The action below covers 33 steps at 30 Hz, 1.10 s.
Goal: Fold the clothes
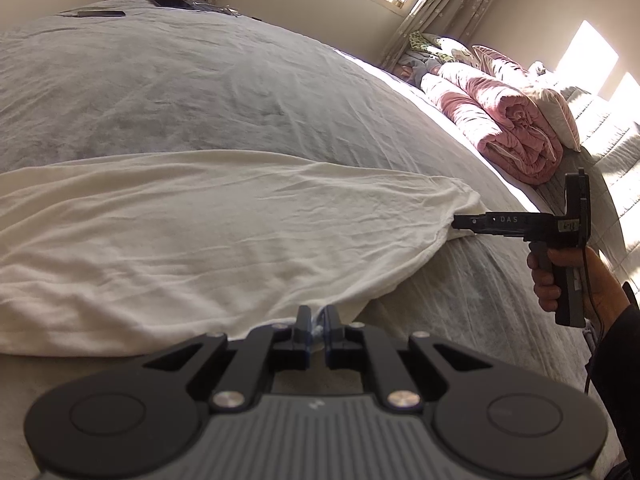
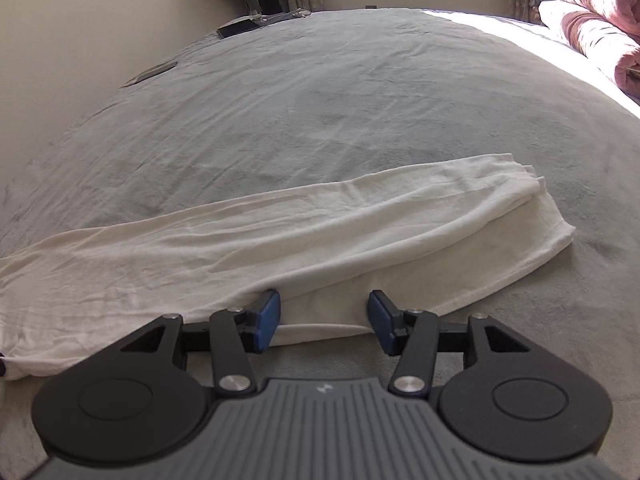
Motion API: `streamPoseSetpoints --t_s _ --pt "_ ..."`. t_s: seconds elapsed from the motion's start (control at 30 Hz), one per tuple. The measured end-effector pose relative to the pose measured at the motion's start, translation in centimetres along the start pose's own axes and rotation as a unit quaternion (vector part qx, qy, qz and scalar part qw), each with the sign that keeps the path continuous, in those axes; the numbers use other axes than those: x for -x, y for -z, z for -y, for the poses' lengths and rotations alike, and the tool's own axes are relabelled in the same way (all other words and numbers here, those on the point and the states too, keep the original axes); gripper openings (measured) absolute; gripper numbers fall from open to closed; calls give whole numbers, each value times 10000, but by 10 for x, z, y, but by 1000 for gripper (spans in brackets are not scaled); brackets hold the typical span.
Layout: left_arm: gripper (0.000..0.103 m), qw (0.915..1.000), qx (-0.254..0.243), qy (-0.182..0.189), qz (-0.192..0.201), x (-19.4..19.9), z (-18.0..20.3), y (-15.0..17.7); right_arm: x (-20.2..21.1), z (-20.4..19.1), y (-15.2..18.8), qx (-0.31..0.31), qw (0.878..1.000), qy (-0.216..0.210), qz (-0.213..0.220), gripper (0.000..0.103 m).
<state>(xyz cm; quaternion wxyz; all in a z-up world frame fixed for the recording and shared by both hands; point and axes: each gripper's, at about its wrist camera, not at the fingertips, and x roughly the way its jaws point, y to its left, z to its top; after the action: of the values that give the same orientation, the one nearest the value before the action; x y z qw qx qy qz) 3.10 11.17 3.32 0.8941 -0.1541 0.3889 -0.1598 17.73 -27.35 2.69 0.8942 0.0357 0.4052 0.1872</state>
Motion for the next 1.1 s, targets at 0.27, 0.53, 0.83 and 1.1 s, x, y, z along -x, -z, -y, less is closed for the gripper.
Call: streamPoseSetpoints --t_s 0.27,0.53,0.83,1.1 --pt "6 9999 80 -37 48 1 -3 -2 8 -35 5 942 9921 -748 -362 54" --pt "6 9998 147 -103 91 1 -7 -4 2 -44 6 1159 9911 -609 -225 53" --pt "6 9998 127 -113 98 2 -6 -4 -9 -33 1 738 9972 124 54 53" --pt "6 9996 148 -152 200 4 -8 -6 -11 -30 1 896 9860 1408 -4 53"
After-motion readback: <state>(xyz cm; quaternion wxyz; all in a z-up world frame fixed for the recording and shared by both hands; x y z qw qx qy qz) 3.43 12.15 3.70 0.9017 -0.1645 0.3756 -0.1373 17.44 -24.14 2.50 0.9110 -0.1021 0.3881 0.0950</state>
